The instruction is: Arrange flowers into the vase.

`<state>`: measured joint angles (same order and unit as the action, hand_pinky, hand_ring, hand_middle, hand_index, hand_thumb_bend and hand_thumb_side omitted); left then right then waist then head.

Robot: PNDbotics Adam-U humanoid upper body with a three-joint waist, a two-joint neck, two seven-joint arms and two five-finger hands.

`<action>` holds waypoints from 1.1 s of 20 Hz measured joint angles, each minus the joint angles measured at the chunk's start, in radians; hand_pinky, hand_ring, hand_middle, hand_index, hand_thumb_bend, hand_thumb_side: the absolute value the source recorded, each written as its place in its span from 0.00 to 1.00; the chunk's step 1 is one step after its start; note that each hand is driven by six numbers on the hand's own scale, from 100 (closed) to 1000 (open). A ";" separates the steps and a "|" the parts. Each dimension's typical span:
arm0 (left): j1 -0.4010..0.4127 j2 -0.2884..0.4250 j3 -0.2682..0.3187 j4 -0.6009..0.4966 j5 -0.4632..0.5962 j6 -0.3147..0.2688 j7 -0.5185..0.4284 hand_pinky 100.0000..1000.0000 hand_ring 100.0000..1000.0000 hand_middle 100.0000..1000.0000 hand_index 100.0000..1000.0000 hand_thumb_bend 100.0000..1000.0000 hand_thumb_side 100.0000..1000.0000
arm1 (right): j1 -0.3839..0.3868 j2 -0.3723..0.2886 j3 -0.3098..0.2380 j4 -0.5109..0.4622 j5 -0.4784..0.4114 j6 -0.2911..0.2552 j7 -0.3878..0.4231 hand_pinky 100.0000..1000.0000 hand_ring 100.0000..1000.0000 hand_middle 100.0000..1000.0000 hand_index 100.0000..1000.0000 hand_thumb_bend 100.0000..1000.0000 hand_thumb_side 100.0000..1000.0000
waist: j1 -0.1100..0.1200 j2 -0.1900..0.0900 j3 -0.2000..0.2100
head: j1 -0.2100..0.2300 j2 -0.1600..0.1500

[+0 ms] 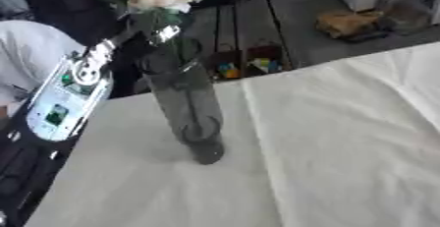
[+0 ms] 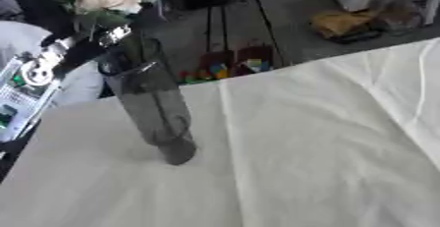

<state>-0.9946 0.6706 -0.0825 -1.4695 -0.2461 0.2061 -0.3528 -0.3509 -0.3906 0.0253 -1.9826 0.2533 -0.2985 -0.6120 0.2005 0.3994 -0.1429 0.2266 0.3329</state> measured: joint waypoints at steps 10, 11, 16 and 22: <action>0.001 0.012 0.014 -0.006 0.000 0.022 -0.054 1.00 1.00 1.00 1.00 0.46 1.00 | 0.001 0.000 0.000 0.000 0.000 0.001 -0.001 0.64 0.63 0.40 0.63 0.00 1.00 | 0.000 0.000 0.000 | 0.000 0.000; 0.001 0.015 0.014 -0.006 -0.001 0.022 -0.064 1.00 1.00 1.00 1.00 0.48 1.00 | 0.001 0.000 0.000 0.000 0.000 0.001 -0.001 0.64 0.63 0.40 0.63 0.00 1.00 | 0.000 0.000 0.000 | 0.000 0.000; 0.004 0.018 0.014 -0.007 -0.005 0.033 -0.129 1.00 1.00 1.00 1.00 0.54 0.97 | 0.005 0.000 0.000 0.000 0.000 0.002 -0.002 0.64 0.63 0.40 0.63 0.00 1.00 | 0.000 -0.001 0.000 | -0.001 0.000; 0.004 0.030 0.028 -0.007 -0.012 0.072 -0.214 1.00 1.00 1.00 1.00 0.55 0.92 | 0.008 0.000 -0.001 0.000 -0.001 0.000 -0.005 0.64 0.63 0.40 0.63 0.00 1.00 | 0.000 -0.005 0.001 | -0.004 0.000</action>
<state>-0.9909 0.7004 -0.0543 -1.4760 -0.2576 0.2778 -0.5667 -0.3429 -0.3906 0.0247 -1.9826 0.2527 -0.2982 -0.6167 0.2004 0.3939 -0.1420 0.2230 0.3330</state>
